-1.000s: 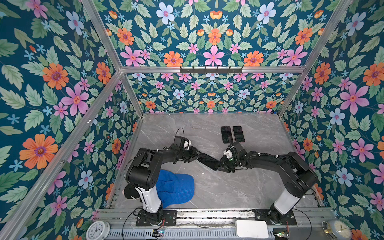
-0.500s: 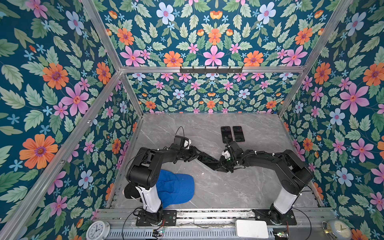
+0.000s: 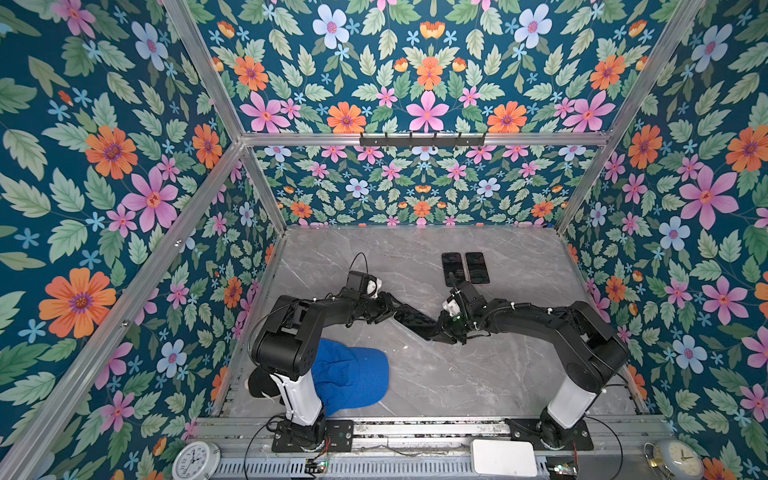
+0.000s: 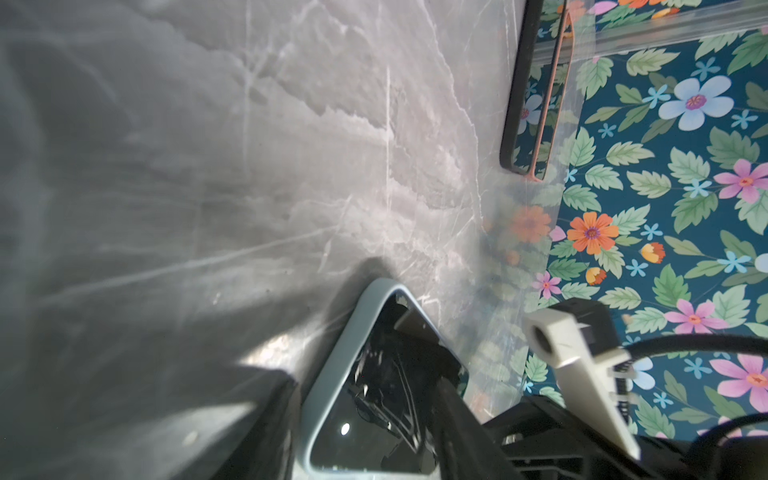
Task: Put the phone into the phone case
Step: 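Tilt the phone flat into the case and open the right gripper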
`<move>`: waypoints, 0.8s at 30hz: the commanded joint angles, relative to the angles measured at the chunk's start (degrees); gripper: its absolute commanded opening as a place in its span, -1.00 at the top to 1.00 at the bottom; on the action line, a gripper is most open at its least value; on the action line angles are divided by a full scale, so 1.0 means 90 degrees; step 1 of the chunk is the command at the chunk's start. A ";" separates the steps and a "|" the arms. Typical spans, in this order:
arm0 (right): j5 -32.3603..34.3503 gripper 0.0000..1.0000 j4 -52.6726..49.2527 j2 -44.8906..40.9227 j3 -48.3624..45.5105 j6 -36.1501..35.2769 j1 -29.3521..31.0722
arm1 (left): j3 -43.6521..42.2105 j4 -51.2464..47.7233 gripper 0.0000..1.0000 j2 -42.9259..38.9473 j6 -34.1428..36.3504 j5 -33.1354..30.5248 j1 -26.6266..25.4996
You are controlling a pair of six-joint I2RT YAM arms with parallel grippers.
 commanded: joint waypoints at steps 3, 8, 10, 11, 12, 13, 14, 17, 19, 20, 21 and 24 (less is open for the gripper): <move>-0.0016 0.44 -0.0553 -0.0331 0.0041 -0.0574 -0.0078 | -0.0098 -0.0835 -0.22 -0.0199 0.0330 -0.0306 0.0060; 0.0373 0.38 -0.1418 -0.0156 0.0650 -0.1672 -0.0254 | -0.0315 -0.0929 -0.25 -0.0452 0.0264 -0.0336 0.0045; 0.0659 0.37 -0.1797 0.0027 0.0952 -0.2106 -0.0281 | -0.0413 -0.0951 -0.24 -0.0585 0.0229 -0.0349 0.0029; 0.0818 0.36 -0.1956 0.0145 0.1090 -0.2315 -0.0288 | -0.0467 -0.0933 -0.25 -0.0652 0.0189 -0.0338 0.0004; 0.0922 0.36 -0.2087 0.0232 0.1194 -0.2454 -0.0304 | -0.0517 -0.0887 -0.24 -0.0692 0.0137 -0.0314 -0.0030; 0.1014 0.34 -0.2189 0.0310 0.1316 -0.2611 -0.0322 | -0.0556 -0.0841 -0.24 -0.0709 0.0086 -0.0271 -0.0068; 0.1091 0.30 -0.2242 0.0386 0.1412 -0.2707 -0.0366 | -0.0604 -0.0757 -0.23 -0.0704 0.0024 -0.0201 -0.0115; 0.0900 0.20 -0.2092 0.0598 0.1544 -0.2822 -0.0509 | -0.0641 -0.0566 -0.22 -0.0625 -0.0097 -0.0105 -0.0284; 0.0773 0.12 -0.2008 0.0770 0.1623 -0.2880 -0.0535 | -0.0628 -0.0487 -0.22 -0.0561 -0.0143 -0.0070 -0.0363; 0.0695 0.10 -0.1972 0.0857 0.1671 -0.2920 -0.0532 | -0.0608 -0.0464 -0.21 -0.0528 -0.0162 -0.0051 -0.0387; 0.0649 0.10 -0.1939 0.0947 0.1705 -0.2922 -0.0531 | -0.0574 -0.0445 -0.21 -0.0490 -0.0158 -0.0046 -0.0408; 0.0432 0.10 -0.1823 0.1117 0.1776 -0.2926 -0.0533 | -0.0500 -0.0420 -0.20 -0.0379 -0.0157 -0.0027 -0.0435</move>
